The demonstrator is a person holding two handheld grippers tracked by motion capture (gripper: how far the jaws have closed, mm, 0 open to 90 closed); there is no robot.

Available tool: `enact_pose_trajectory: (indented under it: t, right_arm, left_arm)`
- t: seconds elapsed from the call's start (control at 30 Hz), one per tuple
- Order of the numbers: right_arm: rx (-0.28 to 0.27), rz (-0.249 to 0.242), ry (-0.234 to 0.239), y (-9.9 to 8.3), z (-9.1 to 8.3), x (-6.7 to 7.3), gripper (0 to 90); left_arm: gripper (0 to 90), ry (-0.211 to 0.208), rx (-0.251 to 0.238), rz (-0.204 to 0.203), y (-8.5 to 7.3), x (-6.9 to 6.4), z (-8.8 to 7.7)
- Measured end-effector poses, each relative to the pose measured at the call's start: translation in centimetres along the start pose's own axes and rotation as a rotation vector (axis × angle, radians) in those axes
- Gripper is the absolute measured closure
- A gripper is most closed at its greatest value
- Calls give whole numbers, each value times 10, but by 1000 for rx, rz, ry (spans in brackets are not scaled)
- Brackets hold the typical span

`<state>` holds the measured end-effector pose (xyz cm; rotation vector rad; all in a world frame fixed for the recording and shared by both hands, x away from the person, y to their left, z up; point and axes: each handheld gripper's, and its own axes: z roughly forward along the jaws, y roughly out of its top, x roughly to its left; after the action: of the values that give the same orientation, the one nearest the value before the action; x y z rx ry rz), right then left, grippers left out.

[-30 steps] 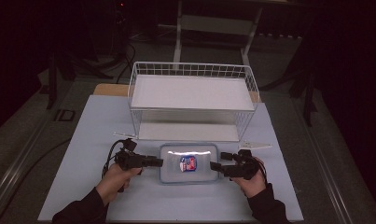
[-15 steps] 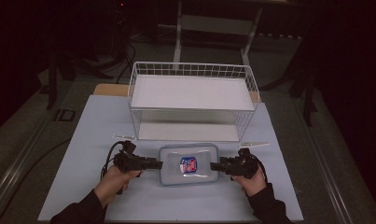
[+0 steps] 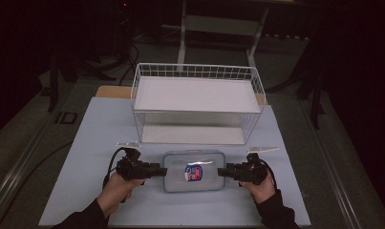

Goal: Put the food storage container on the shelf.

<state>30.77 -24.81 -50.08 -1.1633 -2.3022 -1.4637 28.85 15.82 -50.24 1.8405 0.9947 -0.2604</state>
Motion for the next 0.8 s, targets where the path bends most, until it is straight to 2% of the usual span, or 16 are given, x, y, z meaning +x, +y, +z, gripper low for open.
enact_pose_trajectory:
  t: [0.1,0.4,0.8]
  right_arm:
    - [-4,0,-7,1,0,3,523]
    - [-52,-16,-22,9,-9,9,524]
    - [-96,-16,-39,24,-14,4,524]
  left_arm:
    - [578,10,-20,2,1,-2,-2]
    - [573,29,-64,43,14,-10,-5]
    - [570,42,-126,52,26,-7,-2]
